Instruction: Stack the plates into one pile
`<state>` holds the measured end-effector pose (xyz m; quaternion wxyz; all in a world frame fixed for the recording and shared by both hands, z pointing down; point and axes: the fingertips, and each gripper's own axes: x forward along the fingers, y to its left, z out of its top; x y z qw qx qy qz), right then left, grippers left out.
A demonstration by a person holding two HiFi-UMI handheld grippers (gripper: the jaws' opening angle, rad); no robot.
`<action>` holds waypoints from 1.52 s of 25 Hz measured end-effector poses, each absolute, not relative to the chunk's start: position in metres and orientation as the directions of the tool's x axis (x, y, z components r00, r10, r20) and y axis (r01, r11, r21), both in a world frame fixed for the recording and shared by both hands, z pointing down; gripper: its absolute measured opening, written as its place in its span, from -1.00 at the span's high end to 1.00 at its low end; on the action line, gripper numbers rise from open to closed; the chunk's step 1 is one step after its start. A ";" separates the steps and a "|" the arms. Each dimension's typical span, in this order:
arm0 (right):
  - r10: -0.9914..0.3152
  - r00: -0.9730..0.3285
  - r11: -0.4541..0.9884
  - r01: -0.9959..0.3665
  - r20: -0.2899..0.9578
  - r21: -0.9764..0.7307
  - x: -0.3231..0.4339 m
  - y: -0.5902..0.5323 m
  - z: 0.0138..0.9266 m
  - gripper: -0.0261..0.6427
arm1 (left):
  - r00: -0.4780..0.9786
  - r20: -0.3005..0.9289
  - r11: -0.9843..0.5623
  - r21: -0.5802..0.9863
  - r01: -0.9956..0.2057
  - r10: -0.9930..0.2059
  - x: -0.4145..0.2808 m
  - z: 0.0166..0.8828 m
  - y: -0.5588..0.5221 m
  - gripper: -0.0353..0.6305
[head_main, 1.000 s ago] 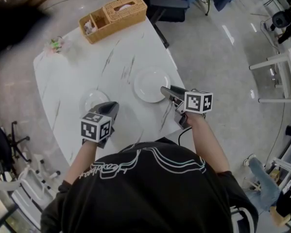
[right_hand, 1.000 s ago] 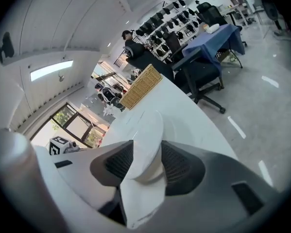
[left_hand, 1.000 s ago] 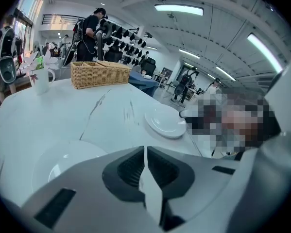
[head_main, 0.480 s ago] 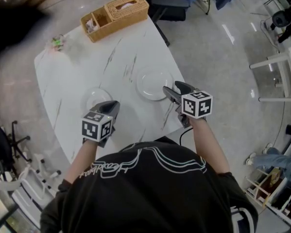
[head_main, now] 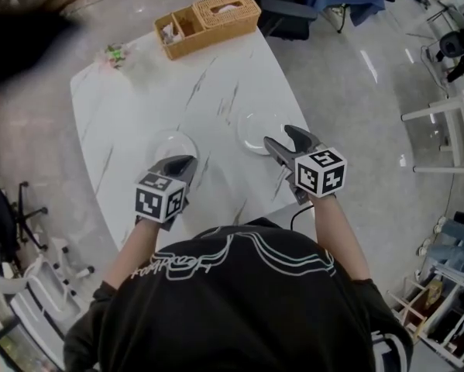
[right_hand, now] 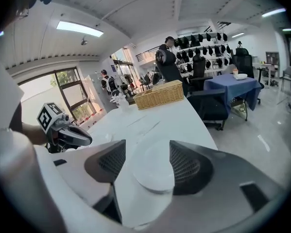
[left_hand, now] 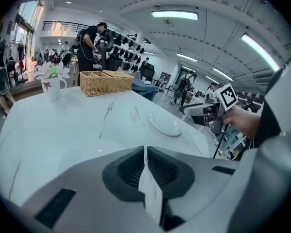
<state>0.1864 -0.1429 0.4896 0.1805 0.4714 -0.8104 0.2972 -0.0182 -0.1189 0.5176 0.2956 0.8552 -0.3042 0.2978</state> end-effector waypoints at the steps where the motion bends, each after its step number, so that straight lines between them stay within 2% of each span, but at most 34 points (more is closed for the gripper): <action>1: -0.654 -0.495 0.395 -0.868 0.572 -0.301 0.179 -0.142 0.486 0.08 | 0.637 0.685 -0.636 0.323 -0.700 -0.353 -0.024 0.516 -0.119 0.78; 9: -0.603 -0.556 0.535 -0.814 0.572 -0.226 0.105 -0.131 0.466 0.08 | 0.635 0.659 -0.610 0.323 -0.723 -0.404 -0.070 0.507 -0.109 0.78; 21: -0.533 -0.614 0.630 -0.747 0.582 -0.210 0.010 -0.123 0.478 0.07 | 0.592 0.676 -0.561 0.308 -0.768 -0.439 -0.139 0.513 -0.086 0.78; 38: -0.451 -0.624 0.643 -0.723 0.638 -0.253 -0.027 -0.126 0.524 0.07 | 0.516 0.733 -0.543 0.237 -0.805 -0.444 -0.165 0.552 -0.094 0.78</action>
